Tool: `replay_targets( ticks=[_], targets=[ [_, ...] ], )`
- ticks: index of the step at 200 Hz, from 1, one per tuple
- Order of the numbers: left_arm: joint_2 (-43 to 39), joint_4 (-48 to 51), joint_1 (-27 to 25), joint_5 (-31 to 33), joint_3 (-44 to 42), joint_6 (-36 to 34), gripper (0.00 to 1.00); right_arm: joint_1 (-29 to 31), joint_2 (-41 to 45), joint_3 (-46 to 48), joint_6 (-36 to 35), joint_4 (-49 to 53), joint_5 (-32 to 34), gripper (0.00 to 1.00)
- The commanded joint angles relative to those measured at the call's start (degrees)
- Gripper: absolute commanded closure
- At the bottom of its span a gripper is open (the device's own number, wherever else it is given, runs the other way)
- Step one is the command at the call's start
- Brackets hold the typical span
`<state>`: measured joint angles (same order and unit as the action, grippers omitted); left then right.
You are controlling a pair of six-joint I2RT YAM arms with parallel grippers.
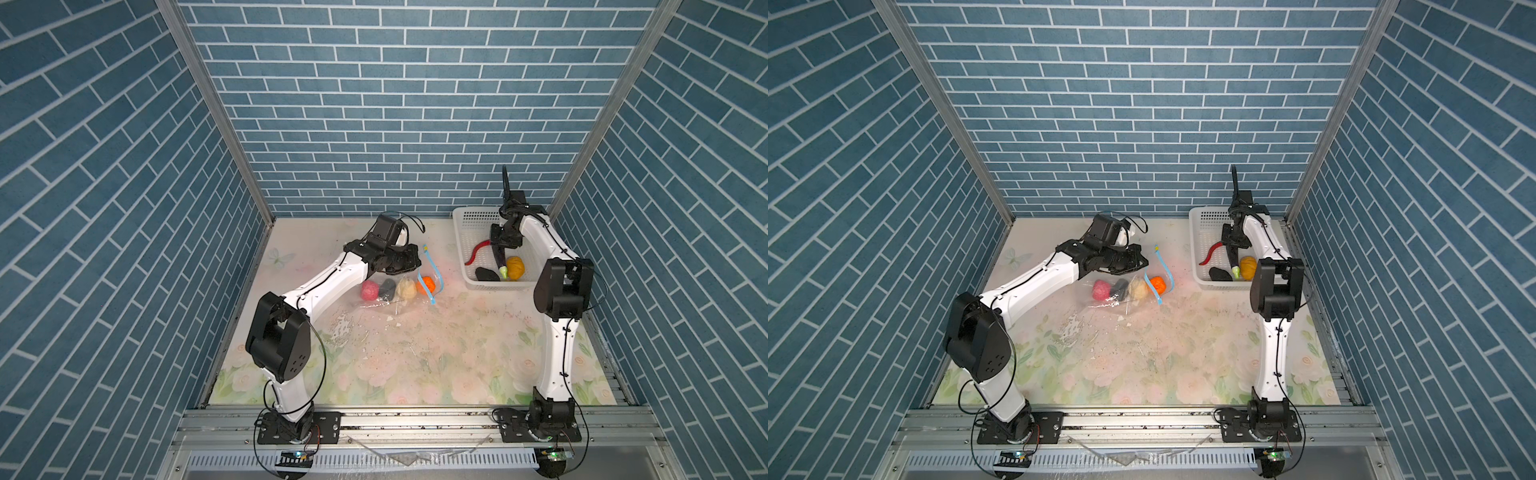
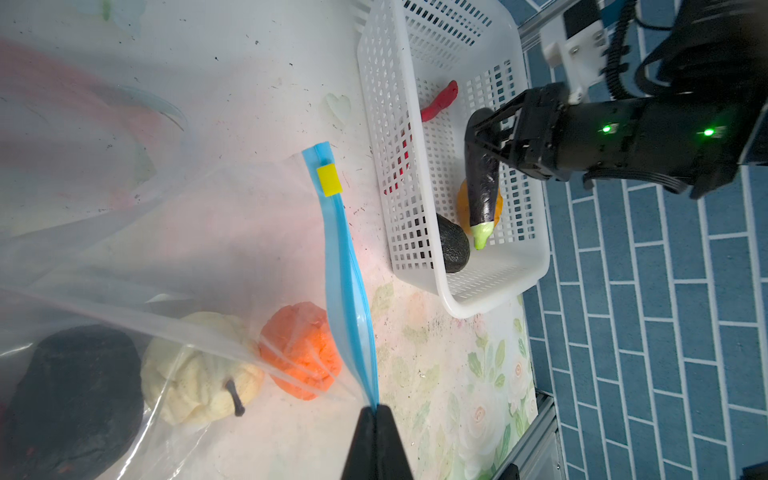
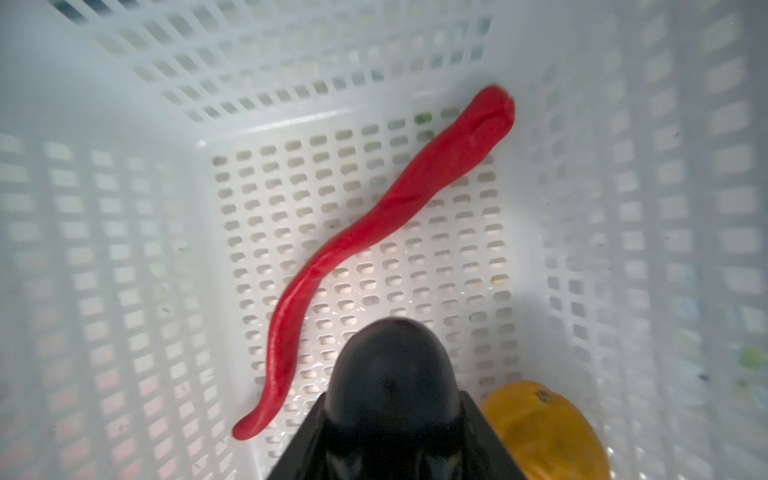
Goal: Place the food in the zip-top bag and seal the zipper
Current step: 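Lift the eggplant with the right gripper and carry it toward the bag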
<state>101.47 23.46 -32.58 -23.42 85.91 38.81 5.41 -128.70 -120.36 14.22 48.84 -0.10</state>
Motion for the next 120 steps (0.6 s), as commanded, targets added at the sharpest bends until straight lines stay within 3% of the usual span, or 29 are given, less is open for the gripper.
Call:
replay_targets(
  ticks=[1,77,120],
  targets=[
    [-0.67,0.09,0.4,0.29,0.36,-0.6,1.0,-0.4,6.58,5.23,3.85,-4.77,-1.43,0.56],
    [-0.44,0.31,0.36,0.34,0.92,-0.5,1.0,-0.54,23.6,29.77,15.79,-34.28,-7.81,0.6],
    [-0.95,0.4,0.41,0.41,1.14,-0.23,1.0,0.67,30.73,42.82,27.53,-51.13,-12.02,0.65]
  ],
)
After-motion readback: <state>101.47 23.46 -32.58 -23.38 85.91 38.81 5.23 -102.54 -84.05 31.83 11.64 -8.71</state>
